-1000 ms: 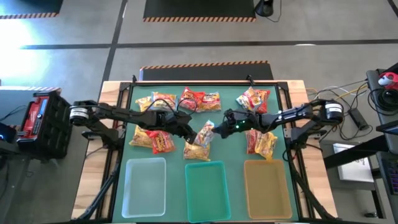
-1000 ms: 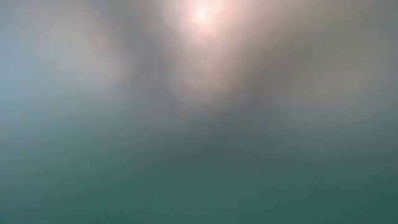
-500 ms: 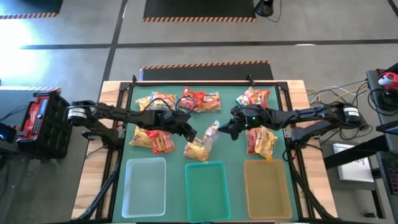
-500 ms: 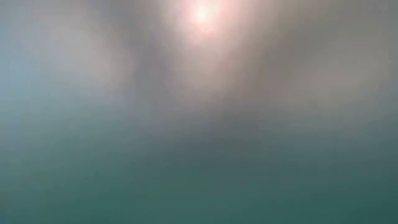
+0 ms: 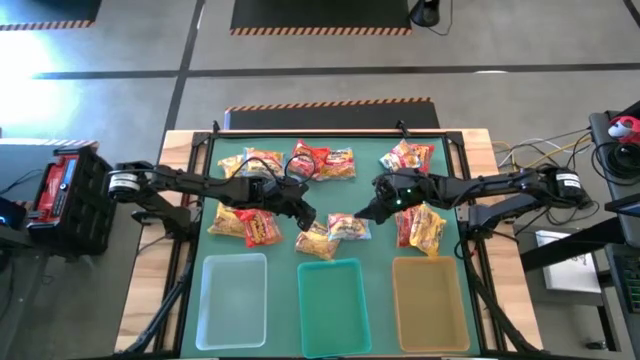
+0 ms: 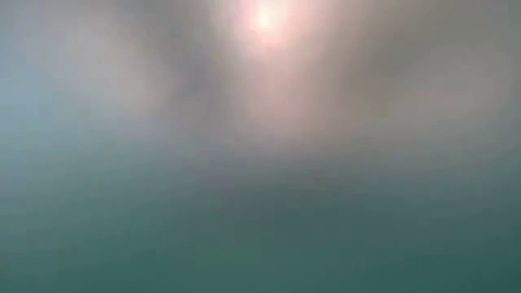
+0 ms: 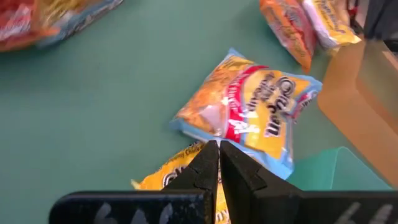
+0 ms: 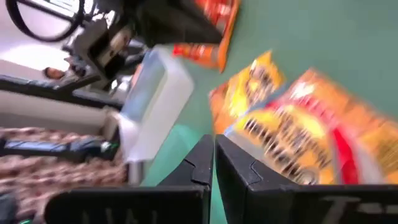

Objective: Sort Maruchan noodles
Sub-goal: Put the blue noodle pack into the yellow bin

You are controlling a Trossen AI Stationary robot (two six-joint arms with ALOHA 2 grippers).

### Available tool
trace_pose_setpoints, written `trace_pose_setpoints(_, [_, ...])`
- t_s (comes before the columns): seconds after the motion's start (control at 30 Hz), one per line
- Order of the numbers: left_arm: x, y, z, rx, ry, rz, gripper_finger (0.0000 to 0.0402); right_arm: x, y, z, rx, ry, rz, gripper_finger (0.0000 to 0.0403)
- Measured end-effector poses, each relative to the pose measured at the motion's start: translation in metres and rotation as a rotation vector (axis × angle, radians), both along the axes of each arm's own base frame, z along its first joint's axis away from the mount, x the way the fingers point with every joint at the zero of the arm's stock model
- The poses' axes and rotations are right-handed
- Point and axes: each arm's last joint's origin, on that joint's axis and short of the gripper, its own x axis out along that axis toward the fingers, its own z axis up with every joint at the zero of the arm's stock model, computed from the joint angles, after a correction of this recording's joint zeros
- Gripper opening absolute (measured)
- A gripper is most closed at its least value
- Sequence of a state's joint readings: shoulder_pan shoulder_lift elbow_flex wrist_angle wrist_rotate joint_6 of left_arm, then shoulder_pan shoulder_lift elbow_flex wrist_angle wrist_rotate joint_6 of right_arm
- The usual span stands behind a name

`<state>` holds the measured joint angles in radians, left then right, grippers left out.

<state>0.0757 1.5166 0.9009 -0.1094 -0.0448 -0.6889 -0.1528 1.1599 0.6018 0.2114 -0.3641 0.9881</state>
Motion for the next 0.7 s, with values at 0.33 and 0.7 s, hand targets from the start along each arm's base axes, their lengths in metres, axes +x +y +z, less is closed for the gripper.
trace_pose_setpoints(0.33, [0.017, -0.001, -0.008, 0.057, -0.085, -0.047, 0.0, 0.0, 0.011, -0.001, 0.218, 0.064, 0.036, 0.0089])
trace_pose_setpoints(0.7, [0.046, 0.001, -0.051, 0.041, -0.148, -0.064, 0.0, 0.001, 0.052, -0.02, 0.448, 0.297, -0.188, 0.0149])
